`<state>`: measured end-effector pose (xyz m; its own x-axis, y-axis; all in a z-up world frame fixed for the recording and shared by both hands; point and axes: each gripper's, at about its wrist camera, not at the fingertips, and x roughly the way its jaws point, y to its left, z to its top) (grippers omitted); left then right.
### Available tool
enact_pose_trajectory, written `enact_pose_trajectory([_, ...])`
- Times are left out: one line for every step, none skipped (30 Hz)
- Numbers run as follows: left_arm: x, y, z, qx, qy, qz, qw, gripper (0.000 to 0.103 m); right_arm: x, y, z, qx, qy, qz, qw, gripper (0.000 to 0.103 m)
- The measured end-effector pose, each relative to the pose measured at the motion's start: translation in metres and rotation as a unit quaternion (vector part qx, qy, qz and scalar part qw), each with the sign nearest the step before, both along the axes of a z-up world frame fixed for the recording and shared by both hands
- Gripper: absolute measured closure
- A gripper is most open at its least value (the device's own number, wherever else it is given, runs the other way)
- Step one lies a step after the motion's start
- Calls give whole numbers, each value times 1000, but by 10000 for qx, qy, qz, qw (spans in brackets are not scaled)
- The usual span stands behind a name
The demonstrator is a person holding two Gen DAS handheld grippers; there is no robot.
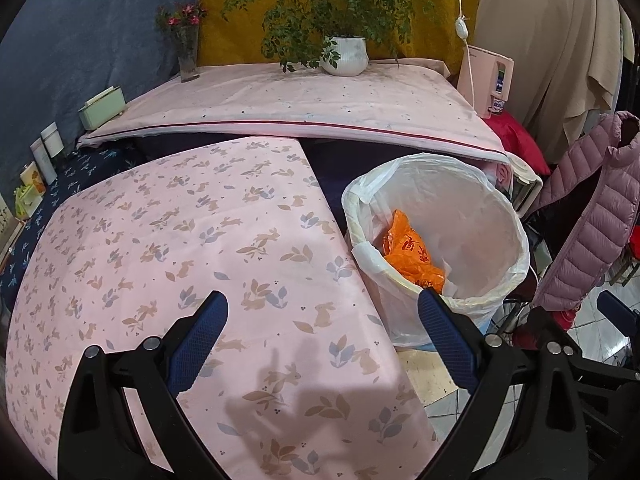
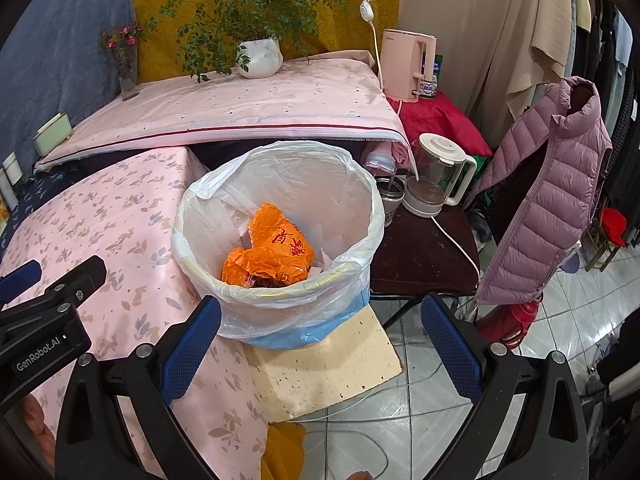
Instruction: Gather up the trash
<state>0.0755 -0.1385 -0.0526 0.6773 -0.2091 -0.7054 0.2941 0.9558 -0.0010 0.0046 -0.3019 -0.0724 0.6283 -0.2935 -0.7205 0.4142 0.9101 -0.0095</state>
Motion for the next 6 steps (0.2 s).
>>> enact_pose_trajectory([0,0,0,-17,6,7,10000,11,0,0,0,1,-2,4,10000,7])
enact_pose_trajectory([0,0,0,-57,7,-12,10000,11,0,0,0,-1,-1,-1,10000,7])
enact_pose_trajectory([0,0,0,-75,9,-28,10000,11,0,0,0,0,-1,0,10000,7])
enact_pose_trajectory([0,0,0,-79,18,-45,10000,11,0,0,0,1,-1,1,10000,7])
enact_pose_trajectory([1,0,0,-80,28,-61,9999,11,0,0,0,-1,-3,0,10000,7])
enact_pose_trajectory([1,0,-1,-74,37,-68,9999,11,0,0,0,0,-2,2,10000,7])
